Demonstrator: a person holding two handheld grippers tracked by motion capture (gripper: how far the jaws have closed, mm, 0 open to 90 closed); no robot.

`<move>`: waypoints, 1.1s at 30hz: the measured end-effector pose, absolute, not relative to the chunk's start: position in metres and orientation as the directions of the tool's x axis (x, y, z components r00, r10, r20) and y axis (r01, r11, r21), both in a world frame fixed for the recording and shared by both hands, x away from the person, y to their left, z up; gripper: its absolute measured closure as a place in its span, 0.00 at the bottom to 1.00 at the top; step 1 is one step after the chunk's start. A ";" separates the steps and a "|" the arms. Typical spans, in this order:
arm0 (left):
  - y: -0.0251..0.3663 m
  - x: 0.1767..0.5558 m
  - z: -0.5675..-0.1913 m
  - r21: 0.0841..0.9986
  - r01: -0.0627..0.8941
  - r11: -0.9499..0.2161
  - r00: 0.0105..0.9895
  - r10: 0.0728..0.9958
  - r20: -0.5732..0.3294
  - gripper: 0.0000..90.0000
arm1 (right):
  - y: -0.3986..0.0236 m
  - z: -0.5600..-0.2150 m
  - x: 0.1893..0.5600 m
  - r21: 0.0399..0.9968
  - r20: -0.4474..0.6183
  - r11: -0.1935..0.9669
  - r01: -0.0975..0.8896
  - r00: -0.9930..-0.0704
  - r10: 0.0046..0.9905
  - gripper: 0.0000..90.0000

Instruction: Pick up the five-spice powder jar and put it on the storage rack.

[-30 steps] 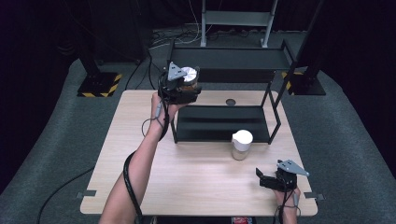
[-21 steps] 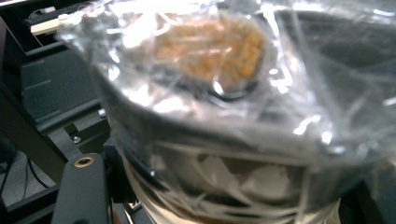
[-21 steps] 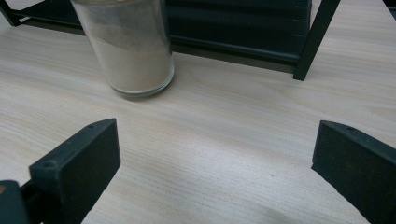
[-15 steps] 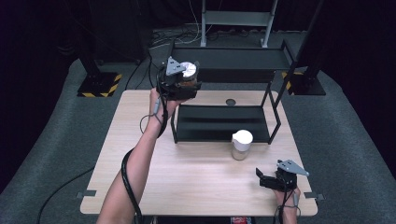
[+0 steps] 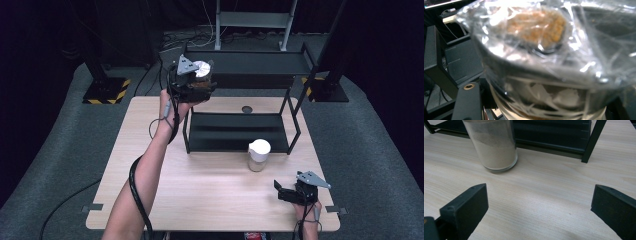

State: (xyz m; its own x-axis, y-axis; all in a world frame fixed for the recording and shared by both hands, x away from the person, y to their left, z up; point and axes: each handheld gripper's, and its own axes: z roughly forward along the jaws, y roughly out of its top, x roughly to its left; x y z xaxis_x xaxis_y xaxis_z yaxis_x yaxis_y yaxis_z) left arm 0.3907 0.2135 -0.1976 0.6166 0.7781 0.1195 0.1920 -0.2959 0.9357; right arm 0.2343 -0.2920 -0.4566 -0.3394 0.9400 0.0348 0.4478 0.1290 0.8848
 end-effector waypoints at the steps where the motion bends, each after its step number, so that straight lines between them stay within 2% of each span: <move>1: 0.214 0.391 -0.197 0.937 0.191 -0.292 0.616 0.779 0.117 0.34 | -0.292 -0.457 0.234 0.885 0.035 0.128 0.447 -0.339 0.940 0.00; 33: 0.209 0.397 -0.167 0.944 0.175 -0.279 0.607 0.786 0.120 0.34 | -0.293 -0.457 0.234 0.886 0.042 0.120 0.448 -0.335 0.941 0.00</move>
State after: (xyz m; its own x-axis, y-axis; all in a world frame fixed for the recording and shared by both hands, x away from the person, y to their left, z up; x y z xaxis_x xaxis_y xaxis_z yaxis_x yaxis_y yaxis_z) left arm 0.3973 0.2088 -0.1670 0.6067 0.7858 0.1202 0.1749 -0.2795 0.9441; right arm 0.2340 -0.2926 -0.4570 -0.3350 0.9413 0.0417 0.4484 0.1203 0.8857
